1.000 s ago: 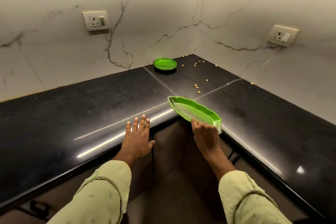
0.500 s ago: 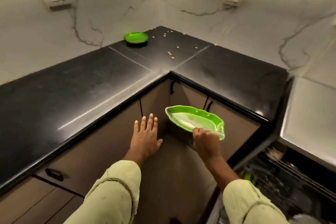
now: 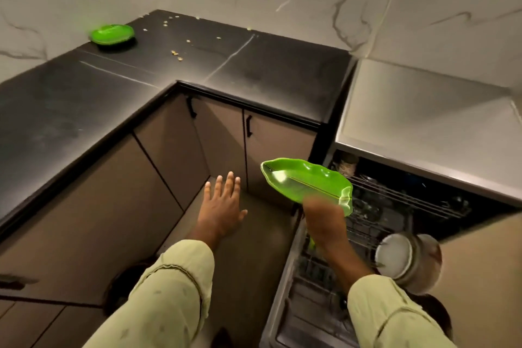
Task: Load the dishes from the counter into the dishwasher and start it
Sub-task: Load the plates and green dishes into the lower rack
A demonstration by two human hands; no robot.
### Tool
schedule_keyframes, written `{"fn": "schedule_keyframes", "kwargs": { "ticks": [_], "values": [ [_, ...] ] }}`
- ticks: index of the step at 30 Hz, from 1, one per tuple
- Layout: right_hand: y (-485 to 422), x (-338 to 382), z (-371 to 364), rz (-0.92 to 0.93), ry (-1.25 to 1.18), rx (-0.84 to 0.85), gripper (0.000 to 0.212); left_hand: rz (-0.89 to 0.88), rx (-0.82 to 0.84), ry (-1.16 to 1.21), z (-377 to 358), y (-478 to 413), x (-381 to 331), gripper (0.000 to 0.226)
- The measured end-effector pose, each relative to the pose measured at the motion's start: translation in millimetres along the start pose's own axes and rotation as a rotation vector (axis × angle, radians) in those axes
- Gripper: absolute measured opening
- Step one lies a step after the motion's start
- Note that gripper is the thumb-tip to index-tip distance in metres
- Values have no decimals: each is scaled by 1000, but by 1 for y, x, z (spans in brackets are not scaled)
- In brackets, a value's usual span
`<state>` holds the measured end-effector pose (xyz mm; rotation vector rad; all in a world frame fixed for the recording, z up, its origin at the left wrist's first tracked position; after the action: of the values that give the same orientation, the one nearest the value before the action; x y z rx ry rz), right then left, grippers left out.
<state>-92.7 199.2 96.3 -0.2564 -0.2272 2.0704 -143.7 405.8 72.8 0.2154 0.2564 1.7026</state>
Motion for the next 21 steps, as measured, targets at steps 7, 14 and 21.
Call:
{"fn": "schedule_keyframes", "kwargs": {
  "ticks": [7, 14, 21],
  "values": [
    [71, -86, -49, -188, -22, 225, 26, -100, 127, -18, -45, -13, -123, 81],
    [121, -112, -118, -458, -225, 616, 24, -215, 262, -150, -97, -47, -169, 80],
    [122, -141, -166, -695, -188, 631, 28, -373, 382, -266, -156, -106, -194, 78]
  ]
}}
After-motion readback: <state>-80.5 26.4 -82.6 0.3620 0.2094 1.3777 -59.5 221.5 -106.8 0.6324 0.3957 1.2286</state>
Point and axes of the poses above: each hand's wrist, its own y-axis away from the middle knuckle, its own z-axis out of the back of the hand, x = y × z, the point moved 7 cm from there along -y, towards the middle knuckle
